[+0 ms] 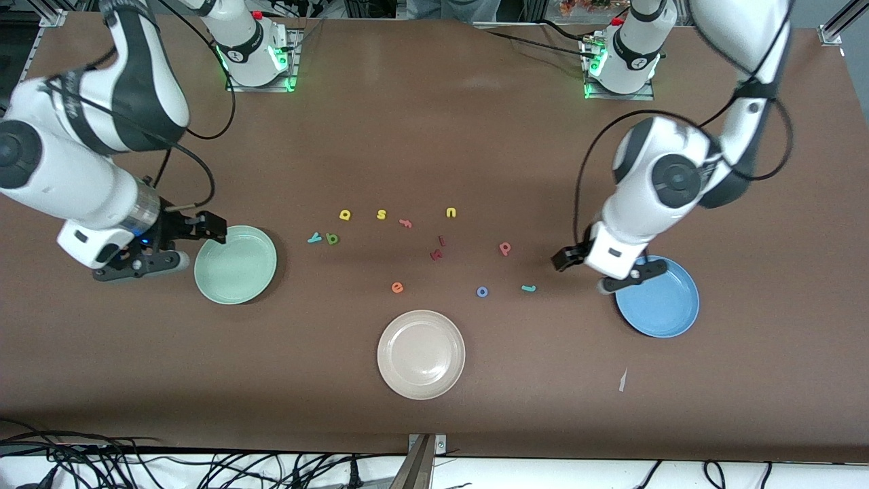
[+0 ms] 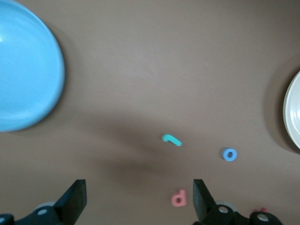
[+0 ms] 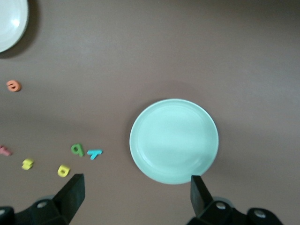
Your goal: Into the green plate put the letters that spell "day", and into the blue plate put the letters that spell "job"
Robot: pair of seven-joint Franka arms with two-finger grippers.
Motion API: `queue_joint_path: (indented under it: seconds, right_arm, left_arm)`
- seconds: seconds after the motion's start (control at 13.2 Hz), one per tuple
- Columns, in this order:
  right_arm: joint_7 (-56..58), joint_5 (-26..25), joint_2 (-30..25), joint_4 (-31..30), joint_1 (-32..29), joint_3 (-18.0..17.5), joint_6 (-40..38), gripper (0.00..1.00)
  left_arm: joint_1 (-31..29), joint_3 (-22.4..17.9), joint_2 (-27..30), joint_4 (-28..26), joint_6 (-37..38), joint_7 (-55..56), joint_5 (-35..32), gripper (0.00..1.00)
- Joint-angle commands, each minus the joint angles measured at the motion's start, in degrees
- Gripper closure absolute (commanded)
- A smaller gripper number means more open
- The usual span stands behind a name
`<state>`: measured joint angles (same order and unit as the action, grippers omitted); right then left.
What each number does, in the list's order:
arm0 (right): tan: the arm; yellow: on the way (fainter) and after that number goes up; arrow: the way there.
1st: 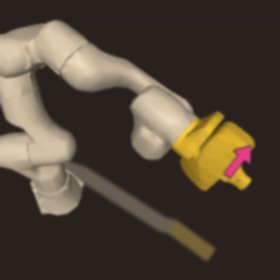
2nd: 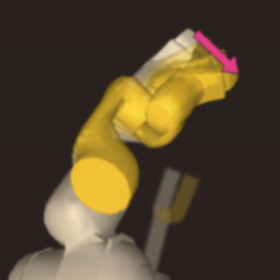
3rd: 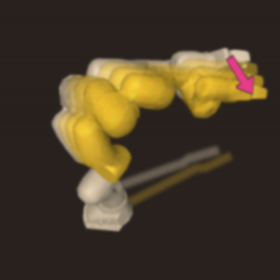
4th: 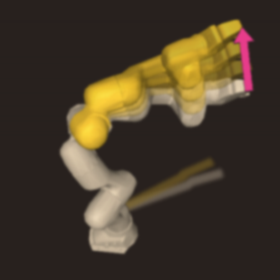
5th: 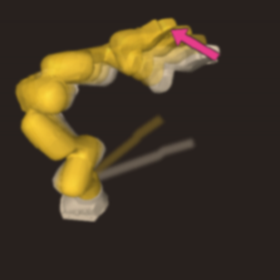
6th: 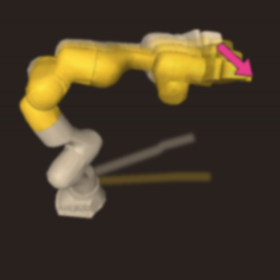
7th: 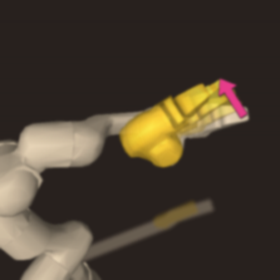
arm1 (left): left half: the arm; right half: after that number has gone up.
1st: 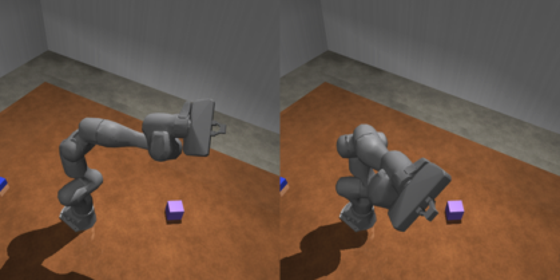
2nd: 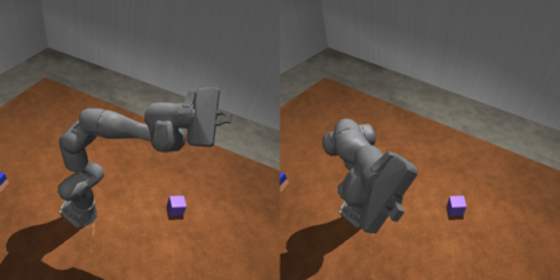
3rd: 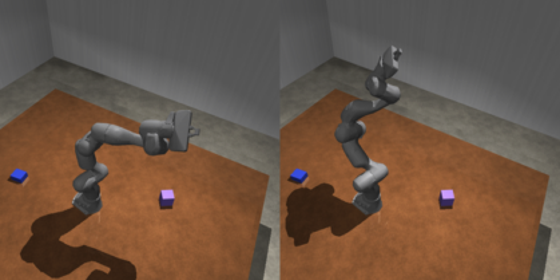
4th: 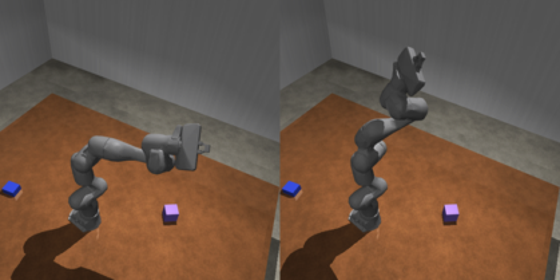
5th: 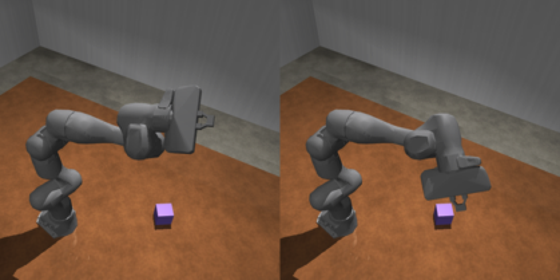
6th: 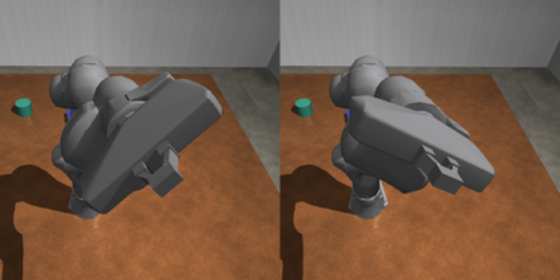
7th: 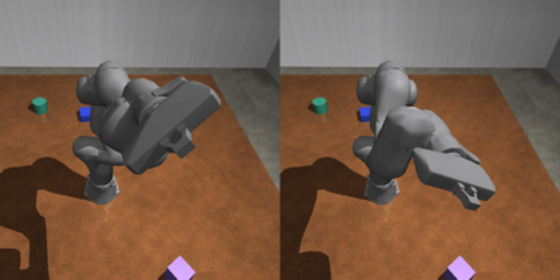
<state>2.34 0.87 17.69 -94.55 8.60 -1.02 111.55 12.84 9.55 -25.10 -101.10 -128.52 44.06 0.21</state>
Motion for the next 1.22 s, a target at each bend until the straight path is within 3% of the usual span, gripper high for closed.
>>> queue_joint_path:
  seconds: [0.0,0.23,0.61,0.68,0.84,1.14]
  right_arm:
    - [-3.5,0.3,-0.8,-8.8,0.0,-3.0,10.0,0.00]
    - [-13.1,-0.1,0.0,-15.5,0.1,-6.4,19.0,0.00]
    - [-33.3,-0.1,2.1,-24.1,0.6,-9.1,30.1,0.00]
    - [-38.8,-0.1,2.8,-24.5,1.3,-9.1,31.2,0.00]
    - [-49.1,-0.1,4.4,-25.9,2.8,-9.1,34.2,0.00]
    - [-50.5,0.5,6.8,-29.1,2.7,-9.0,39.3,0.00]
  left_arm:
    - [4.6,-0.8,-6.5,0.7,-7.4,8.1,-2.7,0.00]
    - [6.9,-0.4,-10.8,0.3,-10.2,15.7,-12.8,0.00]
    - [9.4,-0.3,-13.5,0.3,-11.6,18.2,-12.2,0.02]
    - [9.5,-0.2,-13.7,0.3,-11.6,18.3,-11.8,0.04]
    - [9.4,0.6,-13.9,0.2,-11.5,18.3,-11.3,0.18]
    - [9.2,1.2,-13.9,-1.3,-11.5,18.3,-11.3,0.33]
